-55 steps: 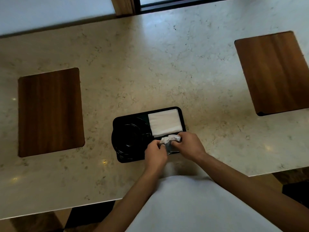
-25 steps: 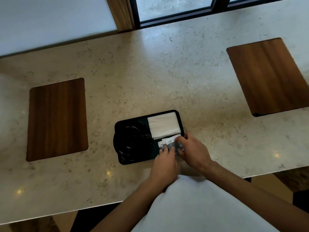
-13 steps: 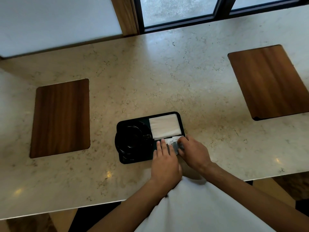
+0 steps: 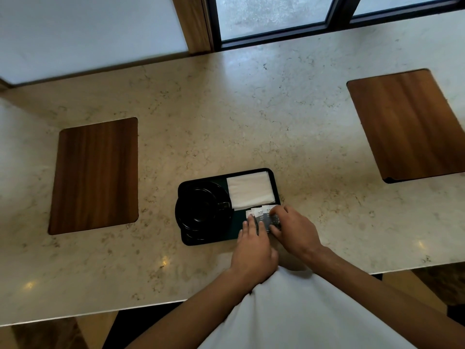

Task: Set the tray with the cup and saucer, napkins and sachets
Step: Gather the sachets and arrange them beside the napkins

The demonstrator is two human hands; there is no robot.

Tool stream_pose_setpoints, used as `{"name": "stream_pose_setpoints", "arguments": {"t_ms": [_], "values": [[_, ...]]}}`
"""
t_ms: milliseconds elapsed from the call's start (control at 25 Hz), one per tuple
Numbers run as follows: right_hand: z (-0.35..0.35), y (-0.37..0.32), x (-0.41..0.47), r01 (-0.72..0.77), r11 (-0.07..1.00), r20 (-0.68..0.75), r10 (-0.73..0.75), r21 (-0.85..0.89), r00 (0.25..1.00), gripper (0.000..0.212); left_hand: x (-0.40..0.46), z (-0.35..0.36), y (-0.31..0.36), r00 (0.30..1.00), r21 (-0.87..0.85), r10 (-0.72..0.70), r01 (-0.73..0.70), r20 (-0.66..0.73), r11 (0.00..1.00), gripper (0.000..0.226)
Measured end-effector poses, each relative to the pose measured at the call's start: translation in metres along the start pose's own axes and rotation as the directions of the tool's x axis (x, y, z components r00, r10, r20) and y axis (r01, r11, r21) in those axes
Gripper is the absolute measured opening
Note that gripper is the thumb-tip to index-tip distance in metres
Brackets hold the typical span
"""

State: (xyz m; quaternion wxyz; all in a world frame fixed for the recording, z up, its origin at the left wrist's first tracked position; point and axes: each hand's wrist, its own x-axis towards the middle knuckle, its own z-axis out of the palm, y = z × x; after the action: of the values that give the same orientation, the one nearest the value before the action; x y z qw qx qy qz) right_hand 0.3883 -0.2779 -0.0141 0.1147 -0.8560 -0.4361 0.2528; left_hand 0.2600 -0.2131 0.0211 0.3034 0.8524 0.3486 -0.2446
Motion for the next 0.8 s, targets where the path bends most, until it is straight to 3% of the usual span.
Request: {"name": "stream_pose_setpoints", "arguments": {"t_ms": [360,560,640,800], "values": [[-0.005,-0.005,-0.003,-0.012,0.999,0.032,0.011,0.048,0.999,0.044,-0.005,0.000,-0.010,0.985,-0.192,-0.005,-0.028,-0.170,0.981,0.076],[-0.010,-0.023,-0.002,0.062,0.974,0.025,-0.069,0.216,0.997,0.042,-0.018,-0.007,-0.011,0.928,-0.384,0.030,-0.182,-0.371,0.905,0.046],[-0.010,-0.033,0.000,0.086,0.965,0.065,-0.105,0.248,0.992,0.039,-0.025,-0.011,-0.021,0.916,-0.491,-0.033,-0.184,-0.400,0.851,0.030],[-0.006,-0.062,0.006,0.084,0.947,0.101,-0.121,0.309,0.987,0.034,-0.042,-0.016,-0.061,0.888,-0.705,-0.319,-0.007,-0.330,0.709,0.017]]}}
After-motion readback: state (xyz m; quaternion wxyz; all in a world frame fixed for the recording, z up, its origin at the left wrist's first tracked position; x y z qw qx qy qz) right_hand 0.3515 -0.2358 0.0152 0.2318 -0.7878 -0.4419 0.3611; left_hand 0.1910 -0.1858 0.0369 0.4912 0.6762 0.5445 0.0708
